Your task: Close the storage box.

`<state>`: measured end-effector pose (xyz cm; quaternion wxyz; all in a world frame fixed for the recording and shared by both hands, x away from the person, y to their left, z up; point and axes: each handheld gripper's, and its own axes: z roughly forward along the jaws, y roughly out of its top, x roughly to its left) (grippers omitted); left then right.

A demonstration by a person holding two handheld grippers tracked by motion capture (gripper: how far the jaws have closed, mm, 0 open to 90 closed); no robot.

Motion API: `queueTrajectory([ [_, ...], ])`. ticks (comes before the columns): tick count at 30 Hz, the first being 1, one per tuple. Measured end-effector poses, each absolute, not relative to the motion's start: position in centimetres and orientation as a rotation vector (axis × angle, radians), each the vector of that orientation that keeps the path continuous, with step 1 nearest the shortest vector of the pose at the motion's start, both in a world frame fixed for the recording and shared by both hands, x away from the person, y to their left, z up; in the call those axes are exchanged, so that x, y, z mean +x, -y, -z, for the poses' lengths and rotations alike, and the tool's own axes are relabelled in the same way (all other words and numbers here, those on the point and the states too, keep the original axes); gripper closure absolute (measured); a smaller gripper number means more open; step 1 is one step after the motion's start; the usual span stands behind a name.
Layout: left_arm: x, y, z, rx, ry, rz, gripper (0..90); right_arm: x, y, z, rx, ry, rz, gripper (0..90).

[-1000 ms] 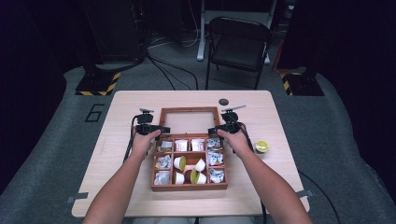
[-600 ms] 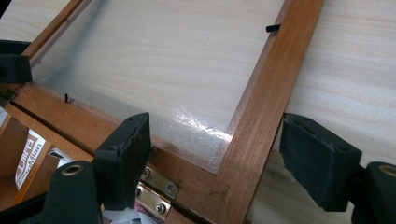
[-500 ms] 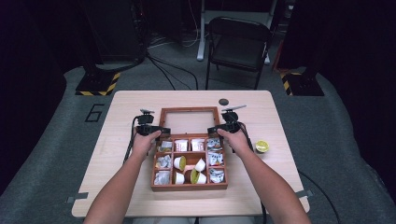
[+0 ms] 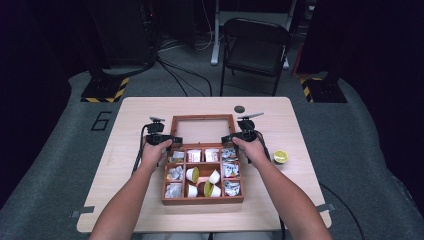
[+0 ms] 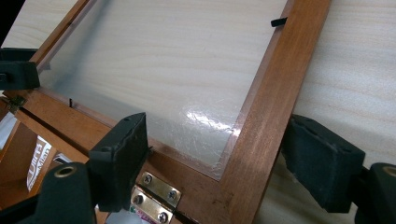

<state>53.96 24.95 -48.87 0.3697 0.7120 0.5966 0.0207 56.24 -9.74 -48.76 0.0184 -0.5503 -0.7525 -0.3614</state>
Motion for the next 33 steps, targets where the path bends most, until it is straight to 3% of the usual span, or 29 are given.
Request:
queueTrajectory([
  [11,54.04,-25.05,49.13,1.792,-1.548,-0.001,31.2,56.28,9.72,48.86,-1.712,2.327,1.132,22.3],
  [33,53.92,-25.05,48.26,1.813,-1.523,-0.062,33.8,56.25,9.84,48.10,-1.707,2.333,1.147,24.5],
])
